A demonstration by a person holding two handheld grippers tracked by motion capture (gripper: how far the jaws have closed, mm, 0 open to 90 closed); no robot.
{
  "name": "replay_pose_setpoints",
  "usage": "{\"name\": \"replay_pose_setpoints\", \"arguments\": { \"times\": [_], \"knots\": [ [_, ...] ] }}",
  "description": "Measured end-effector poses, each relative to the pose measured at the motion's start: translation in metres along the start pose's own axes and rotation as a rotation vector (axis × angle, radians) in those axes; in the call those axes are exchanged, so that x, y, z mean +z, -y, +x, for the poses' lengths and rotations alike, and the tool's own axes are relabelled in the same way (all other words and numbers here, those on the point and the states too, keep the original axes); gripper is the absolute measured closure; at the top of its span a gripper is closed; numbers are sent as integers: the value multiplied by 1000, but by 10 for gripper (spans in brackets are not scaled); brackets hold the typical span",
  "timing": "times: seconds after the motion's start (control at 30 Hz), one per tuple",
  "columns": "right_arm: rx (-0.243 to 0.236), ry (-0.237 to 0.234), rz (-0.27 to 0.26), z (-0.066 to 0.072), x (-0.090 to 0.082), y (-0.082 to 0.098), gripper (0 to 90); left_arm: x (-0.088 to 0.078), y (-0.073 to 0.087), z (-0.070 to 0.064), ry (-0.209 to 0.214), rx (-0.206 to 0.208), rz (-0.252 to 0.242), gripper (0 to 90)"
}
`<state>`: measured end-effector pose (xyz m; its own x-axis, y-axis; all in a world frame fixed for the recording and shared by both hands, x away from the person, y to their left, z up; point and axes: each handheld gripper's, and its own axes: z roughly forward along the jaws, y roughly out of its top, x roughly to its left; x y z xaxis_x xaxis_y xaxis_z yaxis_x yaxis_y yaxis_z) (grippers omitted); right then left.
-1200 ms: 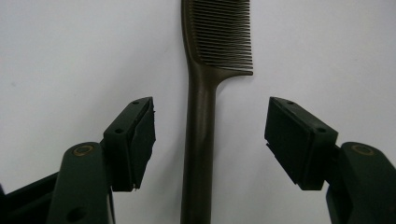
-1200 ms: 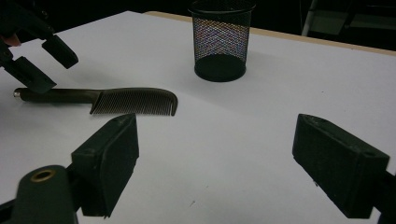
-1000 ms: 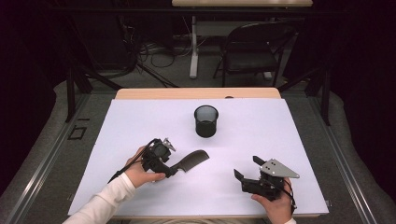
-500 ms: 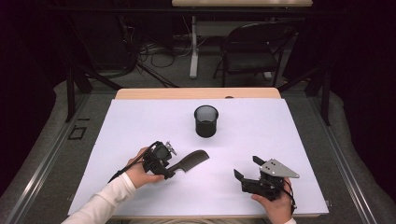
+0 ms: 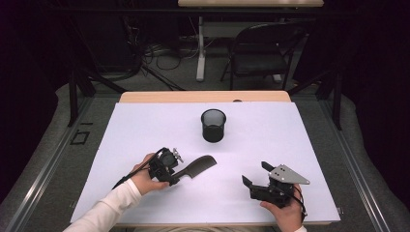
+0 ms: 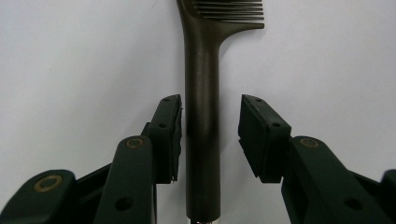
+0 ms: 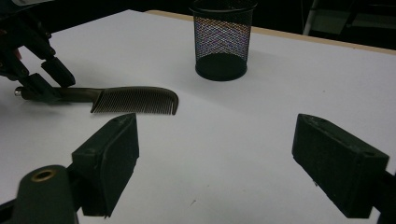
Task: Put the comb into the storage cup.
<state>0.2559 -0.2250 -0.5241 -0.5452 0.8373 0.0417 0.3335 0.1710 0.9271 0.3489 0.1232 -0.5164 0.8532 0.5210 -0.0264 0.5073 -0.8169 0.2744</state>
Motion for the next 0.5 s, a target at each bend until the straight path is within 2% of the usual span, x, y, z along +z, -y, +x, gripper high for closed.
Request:
{"name": "replay_pose_setpoints", "arguments": {
  "times": [0.5],
  "knots": [
    [-3,-1,3,0,0,0,147,5,-1,0,-6,12,28,647]
  ]
}}
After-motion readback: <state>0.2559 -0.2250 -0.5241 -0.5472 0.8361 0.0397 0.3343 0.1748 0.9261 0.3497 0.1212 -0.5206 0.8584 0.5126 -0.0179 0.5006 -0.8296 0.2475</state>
